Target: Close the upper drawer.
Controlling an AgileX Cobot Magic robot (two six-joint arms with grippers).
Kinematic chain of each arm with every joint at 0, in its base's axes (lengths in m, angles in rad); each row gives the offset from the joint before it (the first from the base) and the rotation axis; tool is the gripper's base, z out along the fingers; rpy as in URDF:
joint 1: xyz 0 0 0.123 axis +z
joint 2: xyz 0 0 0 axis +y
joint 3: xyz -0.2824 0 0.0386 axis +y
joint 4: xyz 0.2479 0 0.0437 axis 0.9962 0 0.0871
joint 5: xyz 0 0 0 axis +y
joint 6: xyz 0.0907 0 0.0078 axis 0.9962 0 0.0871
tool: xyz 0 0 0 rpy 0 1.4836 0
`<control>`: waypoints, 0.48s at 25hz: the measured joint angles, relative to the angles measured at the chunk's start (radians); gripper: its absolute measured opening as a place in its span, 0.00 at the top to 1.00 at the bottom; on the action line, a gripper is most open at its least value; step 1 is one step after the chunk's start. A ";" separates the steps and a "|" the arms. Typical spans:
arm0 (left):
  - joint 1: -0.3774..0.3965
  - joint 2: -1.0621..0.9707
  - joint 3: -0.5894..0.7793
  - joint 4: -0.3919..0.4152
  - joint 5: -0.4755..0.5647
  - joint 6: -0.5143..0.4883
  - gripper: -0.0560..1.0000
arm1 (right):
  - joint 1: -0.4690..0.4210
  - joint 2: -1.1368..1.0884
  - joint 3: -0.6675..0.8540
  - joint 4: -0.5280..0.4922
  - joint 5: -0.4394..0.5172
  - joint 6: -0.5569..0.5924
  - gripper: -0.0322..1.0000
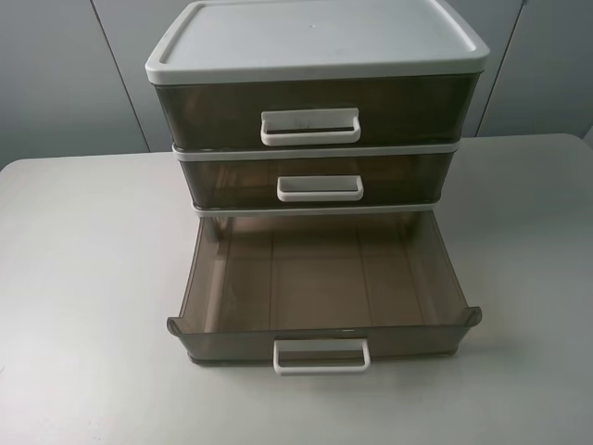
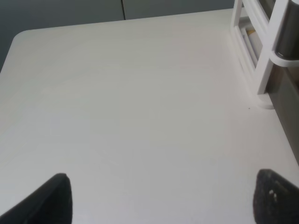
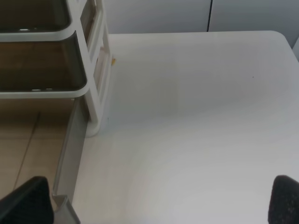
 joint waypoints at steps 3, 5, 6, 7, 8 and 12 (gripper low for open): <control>0.000 0.000 0.000 0.000 0.000 0.000 0.25 | 0.000 0.000 0.000 0.000 0.000 0.008 0.29; 0.000 0.000 0.000 0.000 0.000 0.000 0.25 | 0.000 0.000 0.000 0.000 0.000 0.013 0.29; 0.000 0.000 0.000 0.000 0.000 0.000 0.25 | 0.000 0.000 0.000 0.000 0.000 0.020 0.29; 0.000 0.000 0.000 0.000 0.000 0.000 0.25 | 0.000 0.000 0.000 0.000 0.000 0.020 0.29; 0.000 0.000 0.000 0.000 0.000 0.000 0.25 | 0.000 0.000 0.000 0.000 0.000 0.020 0.29; 0.000 0.000 0.000 0.000 0.000 0.000 0.25 | 0.000 0.000 0.000 0.000 0.000 0.020 0.29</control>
